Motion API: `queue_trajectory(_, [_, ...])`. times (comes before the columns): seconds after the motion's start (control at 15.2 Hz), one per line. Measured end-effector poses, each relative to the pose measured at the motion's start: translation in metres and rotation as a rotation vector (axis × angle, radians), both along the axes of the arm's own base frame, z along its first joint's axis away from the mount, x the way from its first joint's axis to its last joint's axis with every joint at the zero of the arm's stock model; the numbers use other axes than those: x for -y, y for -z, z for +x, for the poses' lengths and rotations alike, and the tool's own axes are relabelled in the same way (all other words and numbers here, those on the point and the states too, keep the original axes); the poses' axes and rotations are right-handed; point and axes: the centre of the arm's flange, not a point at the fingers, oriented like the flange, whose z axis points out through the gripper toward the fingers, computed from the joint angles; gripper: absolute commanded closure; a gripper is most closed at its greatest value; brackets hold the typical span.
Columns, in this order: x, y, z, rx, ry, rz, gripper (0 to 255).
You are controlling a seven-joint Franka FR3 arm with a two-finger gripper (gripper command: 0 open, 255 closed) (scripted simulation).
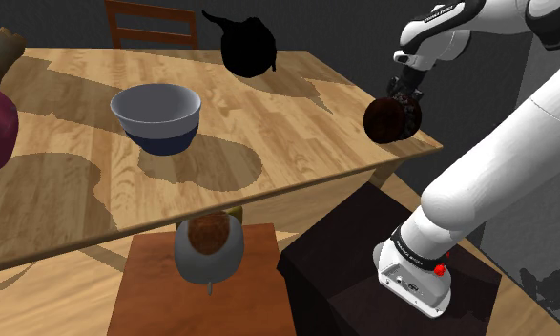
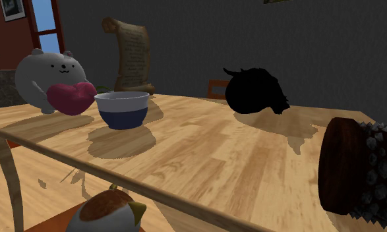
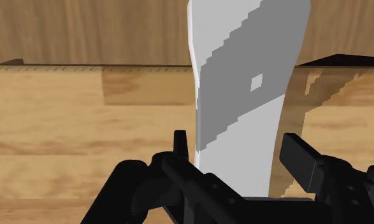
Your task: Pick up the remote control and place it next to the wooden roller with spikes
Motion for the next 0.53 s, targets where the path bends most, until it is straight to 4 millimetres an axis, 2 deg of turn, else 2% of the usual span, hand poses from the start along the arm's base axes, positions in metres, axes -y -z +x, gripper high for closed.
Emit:
queue_trajectory(0.4, [-0.0006, 0.0040, -0.0001, 0.000, 0.000, 0.000, 255])
queue_trajectory(0.46, [-0.0006, 0.0040, 0.0000, 0.000, 0.000, 0.000, 0])
queue_trajectory(0.53, [-0.0006, 0.0039, 0.0000, 0.001, 0.000, 0.000, 0])
